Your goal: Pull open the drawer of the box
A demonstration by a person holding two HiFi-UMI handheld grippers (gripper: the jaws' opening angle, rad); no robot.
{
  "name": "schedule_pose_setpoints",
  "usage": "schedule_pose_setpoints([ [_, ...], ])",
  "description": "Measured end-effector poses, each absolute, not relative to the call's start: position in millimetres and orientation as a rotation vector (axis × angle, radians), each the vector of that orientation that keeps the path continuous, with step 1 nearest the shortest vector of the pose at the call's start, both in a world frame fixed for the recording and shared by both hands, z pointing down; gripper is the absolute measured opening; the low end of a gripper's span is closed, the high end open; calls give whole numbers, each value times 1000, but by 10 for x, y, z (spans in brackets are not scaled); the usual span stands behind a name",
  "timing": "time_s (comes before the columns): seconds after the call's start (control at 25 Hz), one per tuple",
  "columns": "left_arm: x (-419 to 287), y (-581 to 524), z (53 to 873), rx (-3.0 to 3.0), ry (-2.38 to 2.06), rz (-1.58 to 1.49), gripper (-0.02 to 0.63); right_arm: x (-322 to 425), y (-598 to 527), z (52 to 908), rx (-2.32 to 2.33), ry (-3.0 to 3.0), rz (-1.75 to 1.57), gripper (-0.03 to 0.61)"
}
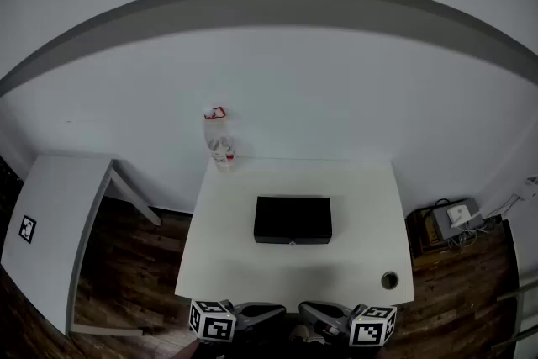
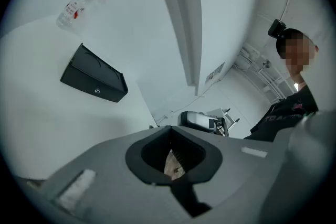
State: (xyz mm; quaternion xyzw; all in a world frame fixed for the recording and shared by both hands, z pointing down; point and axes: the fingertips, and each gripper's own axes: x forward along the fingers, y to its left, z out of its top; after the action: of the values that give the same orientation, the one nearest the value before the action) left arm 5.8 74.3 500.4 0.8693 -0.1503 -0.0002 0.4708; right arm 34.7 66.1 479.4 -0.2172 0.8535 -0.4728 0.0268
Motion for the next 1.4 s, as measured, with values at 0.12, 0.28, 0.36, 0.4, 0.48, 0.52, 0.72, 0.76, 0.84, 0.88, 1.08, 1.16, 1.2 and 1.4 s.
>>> schedule_pose_setpoints([
  [0.12,42,721,5007,2127,-366,-1,5,325,638,4797,-672,2641,-1461,5],
  [0.28,34,710,5025,2123,-366,-1,5,318,631,4808,-674,2641,-1464,5],
  [0.36,40,722,5028,2121,-364,-1,5,325,643,4809,-678,2642,-1463,5],
  [0.4,43,726,5028,2120,-362,-2,5,328,647,4809,-680,2641,-1463,5],
  [0.48,50,723,5030,2118,-359,-2,5,332,646,4814,-683,2640,-1465,5],
  [0.52,53,718,5031,2117,-357,-2,5,333,642,4815,-684,2639,-1464,5],
  [0.72,56,721,5053,2116,-357,3,5,382,606,4814,-708,2601,-1464,5],
  [0.76,42,709,5061,2120,-363,11,5,404,584,4856,-729,2590,-1477,5],
  [0.84,-2,660,5097,2135,-385,45,5,449,528,4968,-780,2569,-1509,6],
  [0.88,-26,626,5117,2146,-397,68,5,463,500,5016,-803,2561,-1521,6],
  [1.08,-128,362,5082,2178,-440,96,5,413,379,5104,-850,2552,-1528,43],
  [1.16,-179,227,5081,2187,-470,103,5,394,319,5127,-865,2542,-1528,43],
  [1.2,-209,157,5097,2193,-493,118,5,391,287,5147,-876,2538,-1531,43],
  [1.4,-414,-250,5265,2269,-660,291,5,391,72,5254,-934,2521,-1549,46],
])
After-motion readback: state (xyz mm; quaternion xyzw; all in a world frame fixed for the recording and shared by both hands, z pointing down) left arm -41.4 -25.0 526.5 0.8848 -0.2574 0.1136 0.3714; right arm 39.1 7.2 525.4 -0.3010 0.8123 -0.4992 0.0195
